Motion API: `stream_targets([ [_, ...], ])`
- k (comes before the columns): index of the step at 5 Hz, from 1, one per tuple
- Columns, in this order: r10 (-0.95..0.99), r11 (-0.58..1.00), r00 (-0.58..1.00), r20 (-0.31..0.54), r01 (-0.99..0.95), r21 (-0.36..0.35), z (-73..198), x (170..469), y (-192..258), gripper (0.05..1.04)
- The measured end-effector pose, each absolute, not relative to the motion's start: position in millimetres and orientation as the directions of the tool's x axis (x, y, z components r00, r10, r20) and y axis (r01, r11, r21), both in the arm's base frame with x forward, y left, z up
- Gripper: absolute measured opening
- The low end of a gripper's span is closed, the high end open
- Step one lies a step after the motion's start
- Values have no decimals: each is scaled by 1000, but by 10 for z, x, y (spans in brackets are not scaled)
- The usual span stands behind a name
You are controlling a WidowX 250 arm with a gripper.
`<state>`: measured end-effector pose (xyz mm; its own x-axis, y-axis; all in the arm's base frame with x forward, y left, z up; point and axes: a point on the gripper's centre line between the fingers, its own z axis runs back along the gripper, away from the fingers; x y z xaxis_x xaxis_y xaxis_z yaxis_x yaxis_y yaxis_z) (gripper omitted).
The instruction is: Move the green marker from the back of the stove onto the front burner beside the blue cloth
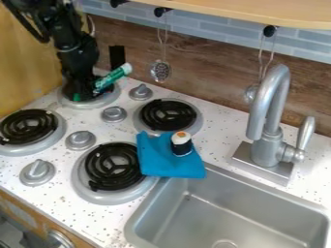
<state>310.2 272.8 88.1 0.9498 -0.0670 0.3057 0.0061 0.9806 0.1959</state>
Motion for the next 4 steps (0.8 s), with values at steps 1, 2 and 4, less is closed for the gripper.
stream_targets([
  [1, -86, 986, 938, 335, 33, 161, 988, 3001, 2516, 347],
  [2, -131, 990, 920, 370, 101, 100, 1113, 2799, 2140, 347],
  [4, -223, 975, 906, 359, 209, 77, 1091, 2272, 1491, 347],
])
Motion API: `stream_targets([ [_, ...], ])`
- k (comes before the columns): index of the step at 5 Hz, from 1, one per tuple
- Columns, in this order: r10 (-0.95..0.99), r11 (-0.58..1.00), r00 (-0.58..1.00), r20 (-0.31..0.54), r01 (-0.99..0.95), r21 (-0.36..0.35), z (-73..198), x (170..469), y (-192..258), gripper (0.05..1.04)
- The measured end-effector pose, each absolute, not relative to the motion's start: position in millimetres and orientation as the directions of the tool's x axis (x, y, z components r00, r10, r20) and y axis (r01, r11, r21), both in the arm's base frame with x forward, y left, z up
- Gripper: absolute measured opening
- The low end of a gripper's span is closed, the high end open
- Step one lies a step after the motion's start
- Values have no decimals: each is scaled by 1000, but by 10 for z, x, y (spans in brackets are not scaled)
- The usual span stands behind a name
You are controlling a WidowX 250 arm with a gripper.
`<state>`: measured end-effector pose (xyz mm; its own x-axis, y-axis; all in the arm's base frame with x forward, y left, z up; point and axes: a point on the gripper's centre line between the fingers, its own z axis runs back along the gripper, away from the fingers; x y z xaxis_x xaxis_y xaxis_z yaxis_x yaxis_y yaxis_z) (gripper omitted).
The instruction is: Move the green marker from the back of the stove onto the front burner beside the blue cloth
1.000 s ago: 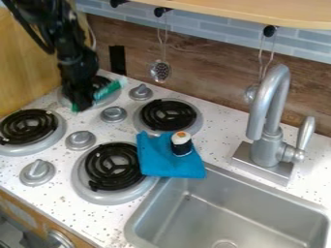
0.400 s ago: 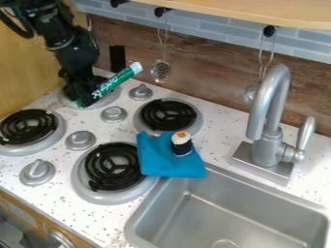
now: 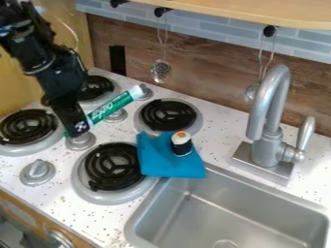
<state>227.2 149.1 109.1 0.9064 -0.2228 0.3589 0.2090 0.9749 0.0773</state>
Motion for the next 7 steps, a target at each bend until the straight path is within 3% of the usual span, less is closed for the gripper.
stream_targets([
  [1, -279, 960, 895, 347, 257, 108, 1017, 2254, 1451, 347],
  [2, -294, 956, 907, 301, 280, 89, 788, 2276, 1519, 347],
  [3, -329, 941, 890, 315, 335, 36, 625, 2400, 1522, 347],
  [7, -473, 875, 837, 276, 484, 32, 274, 2862, 1076, 347],
])
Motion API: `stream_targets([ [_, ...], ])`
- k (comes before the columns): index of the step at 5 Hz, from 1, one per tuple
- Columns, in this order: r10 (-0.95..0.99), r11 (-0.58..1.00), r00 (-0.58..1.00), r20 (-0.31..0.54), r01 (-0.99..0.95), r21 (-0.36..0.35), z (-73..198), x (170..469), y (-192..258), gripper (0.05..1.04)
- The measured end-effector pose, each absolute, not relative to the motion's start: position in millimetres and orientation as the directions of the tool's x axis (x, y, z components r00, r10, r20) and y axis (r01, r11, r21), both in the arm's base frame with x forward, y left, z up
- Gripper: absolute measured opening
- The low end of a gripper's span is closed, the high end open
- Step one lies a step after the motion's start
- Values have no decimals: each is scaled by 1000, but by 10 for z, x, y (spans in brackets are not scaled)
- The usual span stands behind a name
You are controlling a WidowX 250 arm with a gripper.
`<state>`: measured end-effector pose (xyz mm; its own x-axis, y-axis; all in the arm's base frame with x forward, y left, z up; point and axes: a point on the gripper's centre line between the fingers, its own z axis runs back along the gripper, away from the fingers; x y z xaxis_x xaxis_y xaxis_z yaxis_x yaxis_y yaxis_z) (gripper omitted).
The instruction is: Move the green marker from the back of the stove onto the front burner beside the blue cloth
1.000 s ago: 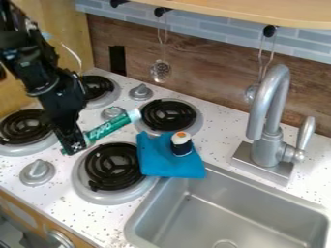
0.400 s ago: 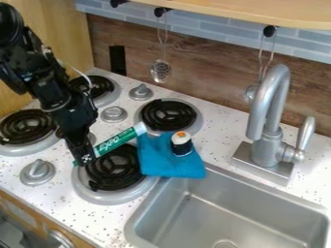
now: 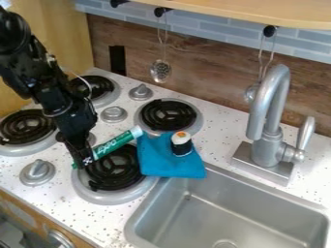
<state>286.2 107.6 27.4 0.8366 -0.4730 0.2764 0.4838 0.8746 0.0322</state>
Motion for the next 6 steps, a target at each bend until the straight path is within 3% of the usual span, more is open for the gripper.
stream_targets([
  [2, -529, 838, 796, 296, 545, 33, 258, 3058, 874, 381],
  [4, -571, 806, 774, 274, 591, 10, 225, 3008, 730, 972],
  [6, -578, 804, 756, 308, 591, 59, 461, 2938, 753, 1001],
])
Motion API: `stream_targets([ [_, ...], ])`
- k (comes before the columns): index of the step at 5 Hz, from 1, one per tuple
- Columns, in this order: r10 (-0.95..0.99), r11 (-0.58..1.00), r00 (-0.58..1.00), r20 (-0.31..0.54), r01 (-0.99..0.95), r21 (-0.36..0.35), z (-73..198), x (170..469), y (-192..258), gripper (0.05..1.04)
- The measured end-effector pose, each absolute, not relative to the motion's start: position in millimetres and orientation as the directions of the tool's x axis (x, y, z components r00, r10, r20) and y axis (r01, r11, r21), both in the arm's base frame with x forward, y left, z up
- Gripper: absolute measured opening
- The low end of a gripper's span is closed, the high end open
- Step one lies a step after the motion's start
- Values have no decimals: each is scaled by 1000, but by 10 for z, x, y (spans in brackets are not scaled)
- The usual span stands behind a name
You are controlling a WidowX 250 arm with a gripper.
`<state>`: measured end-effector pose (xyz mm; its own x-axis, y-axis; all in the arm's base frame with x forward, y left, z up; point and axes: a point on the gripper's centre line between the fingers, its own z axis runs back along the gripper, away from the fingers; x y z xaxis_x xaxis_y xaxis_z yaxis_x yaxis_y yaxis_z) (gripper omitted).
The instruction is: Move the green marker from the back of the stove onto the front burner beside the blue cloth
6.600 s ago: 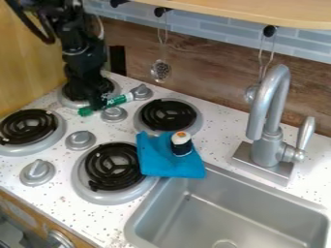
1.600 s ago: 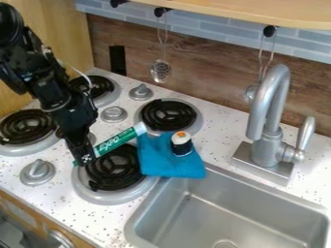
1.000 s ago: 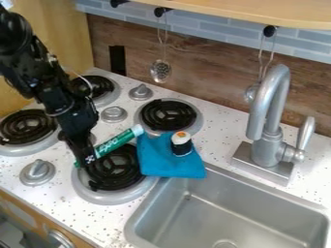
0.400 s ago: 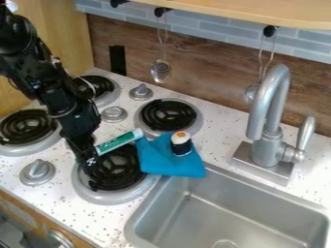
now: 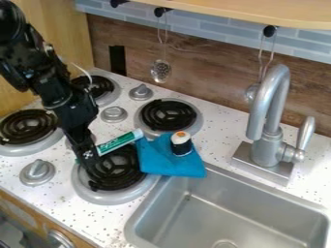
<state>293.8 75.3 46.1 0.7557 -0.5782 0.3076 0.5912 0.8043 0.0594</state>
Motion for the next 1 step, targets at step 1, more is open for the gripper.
stream_targets([
  [1, -574, 808, 748, 333, 584, 81, 618, 2883, 784, 1001],
])
